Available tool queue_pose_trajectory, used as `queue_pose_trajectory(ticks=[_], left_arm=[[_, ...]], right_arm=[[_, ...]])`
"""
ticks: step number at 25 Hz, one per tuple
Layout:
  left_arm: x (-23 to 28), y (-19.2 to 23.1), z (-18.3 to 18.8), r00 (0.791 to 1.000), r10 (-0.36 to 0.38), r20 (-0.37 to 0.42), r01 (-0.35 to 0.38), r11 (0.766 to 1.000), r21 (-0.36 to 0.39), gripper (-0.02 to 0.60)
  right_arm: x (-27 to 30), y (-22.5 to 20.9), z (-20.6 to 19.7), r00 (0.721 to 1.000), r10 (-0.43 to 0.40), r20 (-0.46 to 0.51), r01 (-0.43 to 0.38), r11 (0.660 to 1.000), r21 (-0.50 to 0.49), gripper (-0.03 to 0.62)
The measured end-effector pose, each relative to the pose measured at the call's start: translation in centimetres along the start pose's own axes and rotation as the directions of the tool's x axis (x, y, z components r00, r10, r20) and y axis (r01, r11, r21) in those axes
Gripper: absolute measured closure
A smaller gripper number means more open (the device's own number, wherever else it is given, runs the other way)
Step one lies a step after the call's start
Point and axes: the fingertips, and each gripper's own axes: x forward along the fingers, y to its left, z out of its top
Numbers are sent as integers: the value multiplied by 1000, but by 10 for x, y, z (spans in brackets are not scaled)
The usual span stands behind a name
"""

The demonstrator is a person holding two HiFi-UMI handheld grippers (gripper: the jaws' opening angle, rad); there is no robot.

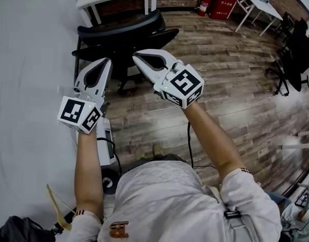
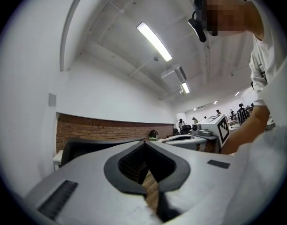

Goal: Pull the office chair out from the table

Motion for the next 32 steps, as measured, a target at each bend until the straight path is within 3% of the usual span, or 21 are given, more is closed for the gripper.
queue_pose_trajectory(ticks=[8, 32], left_arm=[[-3, -3, 0, 1000, -24, 13, 25, 999, -21, 581], [-5, -8, -5, 998, -59, 6, 60, 998, -27, 581]], right_arm=[[7, 14, 5, 999, -5, 42, 2, 998, 62, 592], [11, 28, 2, 999, -3, 44, 2, 999, 37, 594]])
